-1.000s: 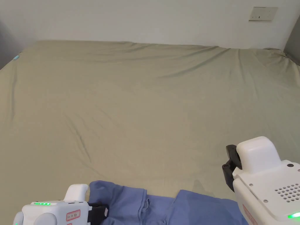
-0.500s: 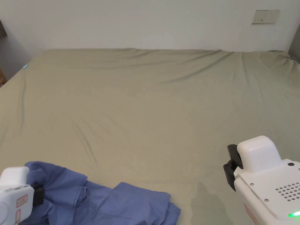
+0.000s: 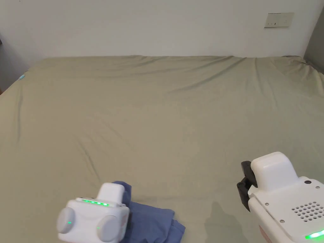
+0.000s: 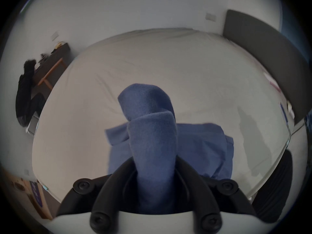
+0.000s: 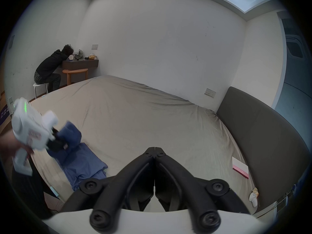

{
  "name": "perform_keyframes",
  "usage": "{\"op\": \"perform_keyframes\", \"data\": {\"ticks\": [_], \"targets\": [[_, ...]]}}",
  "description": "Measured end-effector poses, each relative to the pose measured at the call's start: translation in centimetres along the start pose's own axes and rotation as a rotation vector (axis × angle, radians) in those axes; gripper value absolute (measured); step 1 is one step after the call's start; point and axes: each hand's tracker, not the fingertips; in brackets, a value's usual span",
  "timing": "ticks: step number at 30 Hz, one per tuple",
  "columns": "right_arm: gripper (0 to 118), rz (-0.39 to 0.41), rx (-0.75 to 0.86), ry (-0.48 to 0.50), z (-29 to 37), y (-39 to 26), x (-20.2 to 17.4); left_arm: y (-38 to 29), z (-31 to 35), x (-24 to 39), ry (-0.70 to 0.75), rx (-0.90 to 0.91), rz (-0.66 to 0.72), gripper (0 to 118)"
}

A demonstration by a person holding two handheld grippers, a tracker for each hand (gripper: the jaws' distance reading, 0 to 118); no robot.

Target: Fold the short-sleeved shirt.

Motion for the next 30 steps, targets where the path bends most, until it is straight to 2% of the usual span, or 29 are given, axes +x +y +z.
{"op": "perform_keyframes", "data": {"ticks": [5,8,10,13,14,15,16,17,18,19,21,22,23,24,25,26,27,28,30], "targets": [[1,-0.018,-0.014,-0.024,0.0,-0.6,1.2,-2.2,-4.1,5.8,0.019,-0.092,-0.116,14],[1,-0.021,-0.026,-0.031,-0.2,-1.0,1.6,-3.0,-3.9,8.2,0.146,-0.050,-0.225,14],[1,-0.023,-0.034,-0.033,-0.5,-1.3,1.7,-3.0,-3.7,8.6,0.127,-0.049,-0.206,15],[1,-0.028,-0.044,-0.029,-1.0,-1.5,1.7,-2.8,-3.1,8.0,0.026,-0.027,-0.098,17],[1,-0.030,-0.046,-0.028,-1.2,-1.6,1.7,-2.5,-2.6,7.4,-0.046,-0.010,-0.054,27],[1,-0.031,-0.047,-0.026,-1.3,-1.6,1.6,-2.2,-2.1,6.5,-0.164,0.000,0.003,44],[1,-0.033,-0.049,-0.023,-1.3,-1.5,1.6,-2.0,-1.9,5.6,-0.336,-0.010,0.096,83],[1,-0.033,-0.049,-0.020,-1.4,-1.5,1.5,-1.9,-1.7,4.5,-0.494,-0.035,0.172,109],[1,-0.031,-0.049,-0.018,-1.4,-1.4,1.4,-1.9,-1.5,3.7,-0.605,-0.036,0.240,118],[1,-0.026,-0.048,-0.017,-1.4,-1.3,1.3,-2.4,-0.9,2.8,-0.646,0.018,0.309,115],[1,-0.020,-0.043,-0.017,-1.3,-1.0,1.2,-2.2,0.1,0.8,-0.610,0.062,0.345,114],[1,-0.018,-0.041,-0.016,-1.3,-0.9,1.2,-2.2,0.6,-0.3,-0.585,0.101,0.349,110],[1,-0.017,-0.039,-0.016,-1.2,-0.8,1.2,-2.3,1.0,-0.7,-0.542,0.151,0.348,101],[1,-0.016,-0.037,-0.017,-1.2,-0.7,1.1,-2.2,1.4,-1.6,-0.492,0.192,0.337,84],[1,-0.014,-0.036,-0.017,-1.2,-0.7,1.1,-2.2,1.7,-2.4,-0.424,0.227,0.316,47],[1,-0.013,-0.036,-0.017,-1.2,-0.6,1.0,-2.1,1.8,-2.9,-0.338,0.252,0.285,21],[1,-0.012,-0.035,-0.016,-1.1,-0.6,0.9,-2.2,1.7,-2.5,-0.251,0.264,0.248,1],[1,-0.010,-0.035,-0.015,-1.1,-0.6,0.7,-2.4,1.6,-2.5,-0.174,0.286,0.203,0],[1,-0.004,-0.034,-0.012,-0.9,-0.6,0.5,-2.7,0.9,-2.1,-0.120,0.316,0.098,0]]}}
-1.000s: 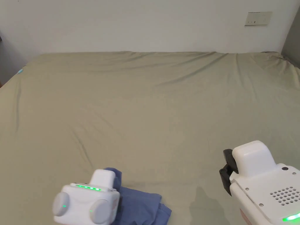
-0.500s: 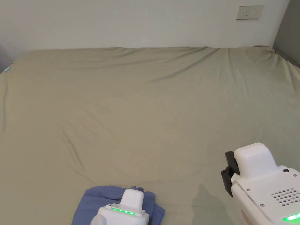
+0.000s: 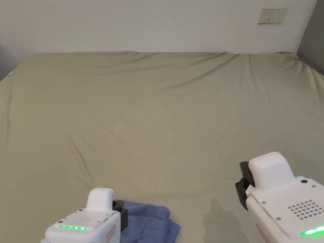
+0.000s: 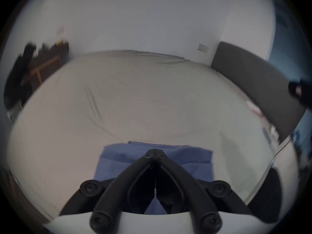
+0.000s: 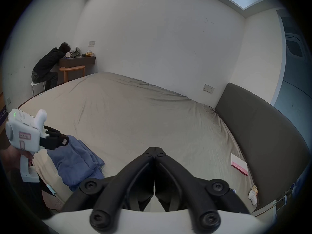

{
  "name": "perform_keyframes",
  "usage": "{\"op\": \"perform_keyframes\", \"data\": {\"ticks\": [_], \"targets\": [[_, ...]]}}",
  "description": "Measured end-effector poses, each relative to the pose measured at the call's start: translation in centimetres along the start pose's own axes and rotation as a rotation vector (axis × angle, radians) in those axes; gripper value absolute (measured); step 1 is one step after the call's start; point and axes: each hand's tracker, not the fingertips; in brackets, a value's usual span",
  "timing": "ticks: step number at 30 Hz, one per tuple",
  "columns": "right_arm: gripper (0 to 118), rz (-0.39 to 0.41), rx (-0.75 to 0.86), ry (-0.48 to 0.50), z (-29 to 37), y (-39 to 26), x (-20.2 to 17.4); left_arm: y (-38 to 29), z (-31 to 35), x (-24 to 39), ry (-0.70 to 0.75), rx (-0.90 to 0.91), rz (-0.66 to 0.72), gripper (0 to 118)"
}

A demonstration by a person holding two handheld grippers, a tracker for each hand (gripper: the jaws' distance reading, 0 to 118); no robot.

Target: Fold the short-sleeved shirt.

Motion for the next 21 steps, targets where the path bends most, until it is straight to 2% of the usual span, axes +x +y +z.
{"op": "perform_keyframes", "data": {"ticks": [3,6,9,10,12,16,19,21], "targets": [[1,0.006,-0.003,0.003,0.1,0.0,-0.2,-2.4,-2.4,2.7,0.069,-0.061,-0.152,0],[1,0.009,-0.005,0.002,0.4,-0.1,-0.3,-5.4,-4.4,6.1,0.040,-0.145,-0.260,0],[1,0.012,-0.007,-0.003,0.5,-0.1,-0.1,-7.1,-4.4,9.5,0.147,-0.064,-0.416,0],[1,0.012,-0.009,-0.006,0.5,-0.2,0.0,-7.2,-4.2,10.3,0.130,-0.057,-0.428,0],[1,0.011,-0.013,-0.008,0.4,-0.3,0.1,-6.9,-3.8,11.6,0.074,-0.067,-0.406,0],[1,0.003,-0.019,-0.004,-0.2,-0.4,0.1,-7.2,-3.3,14.0,-0.126,-0.096,-0.378,0],[1,-0.004,-0.021,0.005,-0.8,-0.4,-0.2,-7.3,-2.2,14.7,-0.409,-0.155,-0.307,0],[1,-0.010,-0.022,0.015,-1.3,-0.3,-0.5,-6.7,-0.7,14.0,-0.409,-0.103,-0.273,0]]}}
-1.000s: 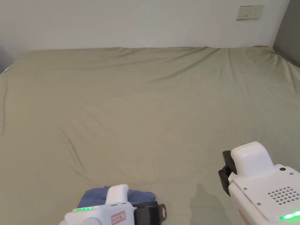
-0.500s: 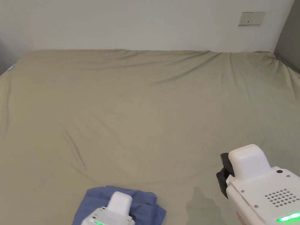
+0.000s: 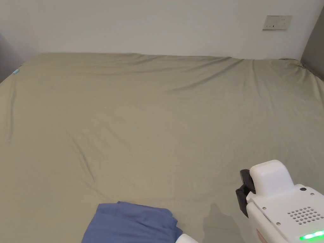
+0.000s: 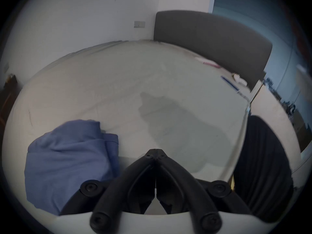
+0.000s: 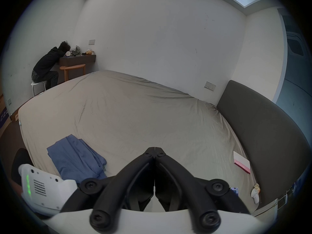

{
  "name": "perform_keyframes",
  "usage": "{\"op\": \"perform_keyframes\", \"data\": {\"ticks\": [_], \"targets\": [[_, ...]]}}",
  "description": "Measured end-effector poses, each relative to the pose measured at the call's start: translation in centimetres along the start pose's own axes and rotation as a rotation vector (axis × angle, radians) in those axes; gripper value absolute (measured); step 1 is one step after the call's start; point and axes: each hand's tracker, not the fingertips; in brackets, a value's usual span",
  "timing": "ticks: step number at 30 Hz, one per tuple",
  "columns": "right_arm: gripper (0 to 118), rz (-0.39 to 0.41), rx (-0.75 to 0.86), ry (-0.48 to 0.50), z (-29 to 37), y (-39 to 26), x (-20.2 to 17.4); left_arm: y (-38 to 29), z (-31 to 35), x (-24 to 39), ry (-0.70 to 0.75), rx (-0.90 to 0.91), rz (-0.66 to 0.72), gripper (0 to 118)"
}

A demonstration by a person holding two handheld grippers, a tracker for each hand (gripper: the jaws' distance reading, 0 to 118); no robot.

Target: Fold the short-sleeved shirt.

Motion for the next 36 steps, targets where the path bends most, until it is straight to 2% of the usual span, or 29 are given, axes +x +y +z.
{"op": "perform_keyframes", "data": {"ticks": [2,4,8,11,13,15,17,18,19,20,21,23,24,25,27,30,31,32,33,34,35,36], "targets": [[1,-0.021,-0.004,0.029,-0.6,0.1,-0.5,0.3,2.4,-1.9,0.010,0.062,0.069,0],[1,-0.048,-0.012,0.098,-1.5,0.1,-1.4,0.5,5.1,-5.2,0.042,0.130,0.188,0],[1,-0.052,-0.081,0.278,-4.7,-1.1,-5.0,-0.1,10.3,-12.6,0.250,0.230,0.311,0],[1,0.052,-0.183,0.388,-8.2,-3.7,-9.4,-1.6,12.8,-17.4,0.392,0.230,0.371,0],[1,0.109,-0.291,0.458,-10.4,-5.7,-12.2,-2.4,13.6,-19.8,0.401,0.206,0.415,0],[1,0.119,-0.421,0.522,-12.2,-7.7,-14.5,-3.1,14.3,-21.5,0.388,0.195,0.415,0],[1,0.179,-0.495,0.518,-13.6,-9.8,-16.2,-3.5,14.2,-23.0,0.340,0.159,0.442,0],[1,0.212,-0.474,0.498,-13.8,-10.7,-16.4,-3.7,14.0,-23.6,0.313,0.140,0.469,0],[1,0.208,-0.392,0.482,-13.3,-10.3,-16.1,-3.9,13.8,-24.3,0.297,0.127,0.503,0],[1,0.191,-0.429,0.495,-13.3,-9.7,-15.8,-4.1,13.4,-24.9,0.268,0.116,0.543,8],[1,0.176,-0.451,0.506,-13.6,-9.3,-15.6,-4.3,13.0,-25.6,0.221,0.101,0.579,22],[1,0.157,-0.470,0.541,-14.0,-9.2,-15.0,-4.6,11.4,-27.3,0.074,0.055,0.670,83],[1,0.148,-0.475,0.557,-14.2,-9.2,-14.7,-4.7,10.5,-27.9,-0.004,0.025,0.701,105],[1,0.136,-0.480,0.569,-14.4,-9.2,-14.5,-4.9,9.4,-28.5,-0.083,0.013,0.733,116],[1,0.118,-0.483,0.586,-14.6,-9.3,-14.0,-5.3,7.1,-29.4,-0.218,-0.009,0.804,116],[1,0.107,-0.476,0.599,-14.5,-9.6,-13.8,-6.9,2.8,-30.5,-0.421,-0.099,0.996,115],[1,0.103,-0.474,0.600,-14.5,-9.6,-13.8,-7.6,1.8,-30.5,-0.496,-0.090,1.081,115],[1,0.100,-0.472,0.600,-14.5,-9.7,-13.8,-7.4,2.6,-30.4,-0.467,0.052,1.104,113],[1,0.098,-0.469,0.599,-14.5,-9.7,-13.8,-7.3,2.4,-30.6,-0.567,0.063,1.156,101],[1,0.096,-0.468,0.598,-14.5,-9.9,-13.8,-7.5,1.8,-30.3,-0.634,0.004,1.227,63],[1,0.094,-0.469,0.597,-14.5,-9.9,-13.8,-7.7,1.4,-29.7,-0.538,-0.030,1.200,26],[1,0.094,-0.470,0.598,-14.6,-9.9,-13.8,-7.7,1.3,-28.6,-0.416,-0.088,1.117,26]]}}
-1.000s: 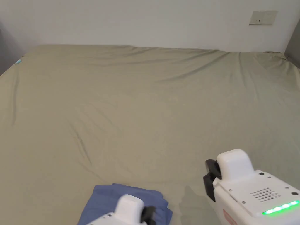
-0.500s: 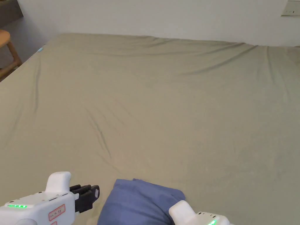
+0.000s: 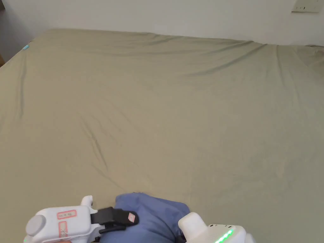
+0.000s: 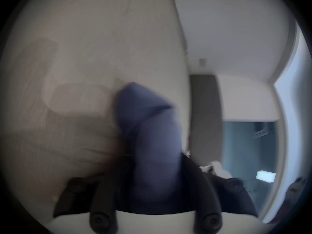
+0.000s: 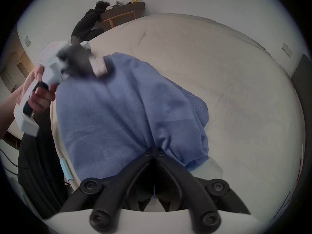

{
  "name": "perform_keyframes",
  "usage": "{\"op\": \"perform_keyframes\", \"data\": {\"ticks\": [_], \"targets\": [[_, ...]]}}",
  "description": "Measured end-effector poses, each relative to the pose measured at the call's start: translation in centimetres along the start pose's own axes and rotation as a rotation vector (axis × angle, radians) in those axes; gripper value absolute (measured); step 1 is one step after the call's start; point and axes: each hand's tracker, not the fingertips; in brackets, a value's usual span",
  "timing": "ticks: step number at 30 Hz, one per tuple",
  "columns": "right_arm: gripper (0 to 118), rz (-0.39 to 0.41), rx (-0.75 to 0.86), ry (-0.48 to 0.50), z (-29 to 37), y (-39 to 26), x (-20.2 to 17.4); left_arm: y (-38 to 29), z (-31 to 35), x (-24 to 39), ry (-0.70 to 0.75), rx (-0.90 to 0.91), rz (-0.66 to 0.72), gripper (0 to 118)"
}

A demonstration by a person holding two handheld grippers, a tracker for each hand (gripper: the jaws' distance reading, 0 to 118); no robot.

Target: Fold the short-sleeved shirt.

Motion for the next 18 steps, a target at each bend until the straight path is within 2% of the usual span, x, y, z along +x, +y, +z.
{"op": "perform_keyframes", "data": {"ticks": [1,2,3,4,7,11,16,18], "targets": [[1,0.002,-0.003,0.002,0.0,0.1,0.0,-0.6,-0.6,-0.1,0.063,-0.008,-0.044,26],[1,0.008,-0.008,0.005,0.0,0.3,0.1,-0.9,-0.5,-0.2,-0.013,0.018,-0.020,26],[1,0.012,-0.007,0.007,0.3,0.4,0.1,-0.8,0.1,0.2,-0.022,0.037,0.006,26],[1,0.016,-0.009,0.011,0.6,0.5,0.2,-1.4,0.5,1.1,0.035,0.054,-0.025,26],[1,0.014,0.014,-0.011,1.7,0.8,0.5,-2.4,0.8,4.1,0.217,0.100,-0.241,26],[2,0.003,0.188,-0.188,6.1,2.2,1.4,-4.3,1.3,8.0,0.419,0.172,-0.463,26],[2,0.018,0.377,-0.427,12.4,4.1,1.9,-6.1,2.3,10.3,0.581,0.244,-0.610,26],[2,0.013,0.433,-0.483,14.4,4.6,1.7,-6.3,3.0,10.1,0.632,0.274,-0.643,26]]}}
